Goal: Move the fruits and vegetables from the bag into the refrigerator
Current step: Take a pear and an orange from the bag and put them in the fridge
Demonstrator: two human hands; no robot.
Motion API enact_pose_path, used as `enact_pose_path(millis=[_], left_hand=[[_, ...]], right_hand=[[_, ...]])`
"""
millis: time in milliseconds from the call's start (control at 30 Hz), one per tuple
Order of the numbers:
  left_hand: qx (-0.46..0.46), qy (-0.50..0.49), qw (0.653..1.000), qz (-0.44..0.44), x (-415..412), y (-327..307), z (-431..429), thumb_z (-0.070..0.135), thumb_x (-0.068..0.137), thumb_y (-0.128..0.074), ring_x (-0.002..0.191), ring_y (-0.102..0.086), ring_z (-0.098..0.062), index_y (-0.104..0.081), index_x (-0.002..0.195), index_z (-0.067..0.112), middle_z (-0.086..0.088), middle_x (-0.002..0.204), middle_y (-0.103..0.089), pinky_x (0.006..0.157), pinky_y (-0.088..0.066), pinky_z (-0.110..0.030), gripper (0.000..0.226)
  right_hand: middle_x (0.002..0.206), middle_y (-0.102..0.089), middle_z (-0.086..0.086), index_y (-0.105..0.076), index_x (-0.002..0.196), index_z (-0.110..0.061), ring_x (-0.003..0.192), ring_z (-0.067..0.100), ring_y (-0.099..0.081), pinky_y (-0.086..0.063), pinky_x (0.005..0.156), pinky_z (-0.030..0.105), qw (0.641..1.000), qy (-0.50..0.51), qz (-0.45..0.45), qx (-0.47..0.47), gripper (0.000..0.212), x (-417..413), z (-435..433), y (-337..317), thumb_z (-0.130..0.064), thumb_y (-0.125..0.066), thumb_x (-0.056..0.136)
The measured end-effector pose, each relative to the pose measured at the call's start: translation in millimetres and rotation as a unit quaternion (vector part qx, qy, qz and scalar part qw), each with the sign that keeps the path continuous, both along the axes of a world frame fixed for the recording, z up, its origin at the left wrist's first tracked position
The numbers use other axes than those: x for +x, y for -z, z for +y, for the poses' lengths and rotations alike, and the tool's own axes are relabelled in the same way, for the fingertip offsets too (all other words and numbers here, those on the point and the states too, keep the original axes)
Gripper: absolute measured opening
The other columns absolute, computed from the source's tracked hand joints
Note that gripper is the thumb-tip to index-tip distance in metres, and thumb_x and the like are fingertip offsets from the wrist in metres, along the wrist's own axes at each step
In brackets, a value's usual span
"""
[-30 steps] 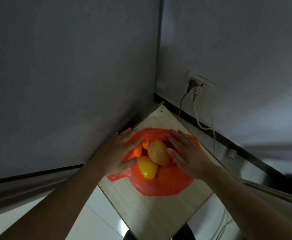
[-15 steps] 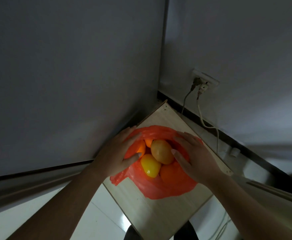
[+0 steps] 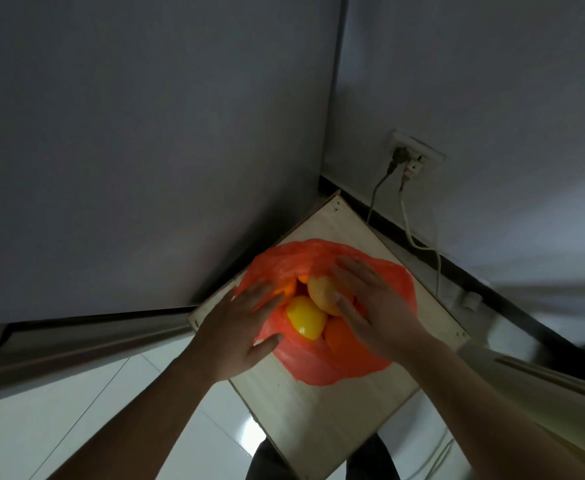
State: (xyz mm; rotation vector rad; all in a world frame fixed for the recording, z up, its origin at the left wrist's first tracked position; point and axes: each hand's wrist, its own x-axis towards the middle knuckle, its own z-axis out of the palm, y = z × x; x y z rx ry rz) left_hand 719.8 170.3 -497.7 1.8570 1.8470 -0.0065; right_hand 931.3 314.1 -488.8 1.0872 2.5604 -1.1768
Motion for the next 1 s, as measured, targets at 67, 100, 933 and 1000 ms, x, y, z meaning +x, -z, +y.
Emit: enact_pose_path(millis=[67, 100, 933, 1000], left_hand=[[-0.017, -0.016, 1.000, 0.021, -11, 4, 3, 0.067, 0.089, -0.017, 0.141, -0.021, -0.017, -0.020, 0.148, 0.023, -0.001, 0.154, -0.026, 0.111, -0.023, -0.043, 0.074], [-0.014, -0.018, 0.999, 0.029, -14, 4, 4, 0.068, 0.088, -0.016, 0.141, -0.021, -0.018, -0.018, 0.149, 0.023, -0.001, 0.154, -0.024, 0.111, -0.022, -0.042, 0.075], [0.049, -0.075, 0.996, -0.031, -6, -11, 36, 0.060, 0.081, -0.040, 0.121, -0.051, -0.021, -0.042, 0.137, 0.015, -0.004, 0.138, -0.048, 0.093, -0.032, -0.022, 0.072], [0.065, -0.079, 0.994, -0.031, 1, -16, 29, 0.056, 0.081, -0.043, 0.116, -0.055, -0.022, -0.046, 0.133, 0.013, -0.006, 0.133, -0.053, 0.089, -0.034, -0.022, 0.068]], right_hand=[[0.156, -0.016, -0.006, -0.020, 0.147, -0.028, 0.143, 0.010, -0.008, -0.004, 0.111, 0.028, 1.000, -0.018, -0.015, 0.002, 0.081, -11, 6, -2, -0.072, -0.002, 0.082], [0.157, -0.015, -0.005, -0.019, 0.147, -0.027, 0.143, 0.010, -0.008, -0.002, 0.109, 0.026, 0.999, -0.026, -0.023, 0.002, 0.077, -16, 9, -1, -0.069, -0.003, 0.084], [0.144, -0.032, -0.007, -0.035, 0.137, -0.033, 0.129, 0.016, -0.033, -0.031, 0.097, 0.026, 0.999, 0.006, -0.014, 0.043, 0.056, -16, 0, -4, -0.046, -0.056, 0.087], [0.147, -0.028, -0.005, -0.029, 0.141, -0.031, 0.133, 0.018, -0.030, -0.034, 0.101, 0.031, 0.998, 0.003, -0.035, 0.045, 0.066, -16, -7, 1, -0.047, -0.058, 0.085]])
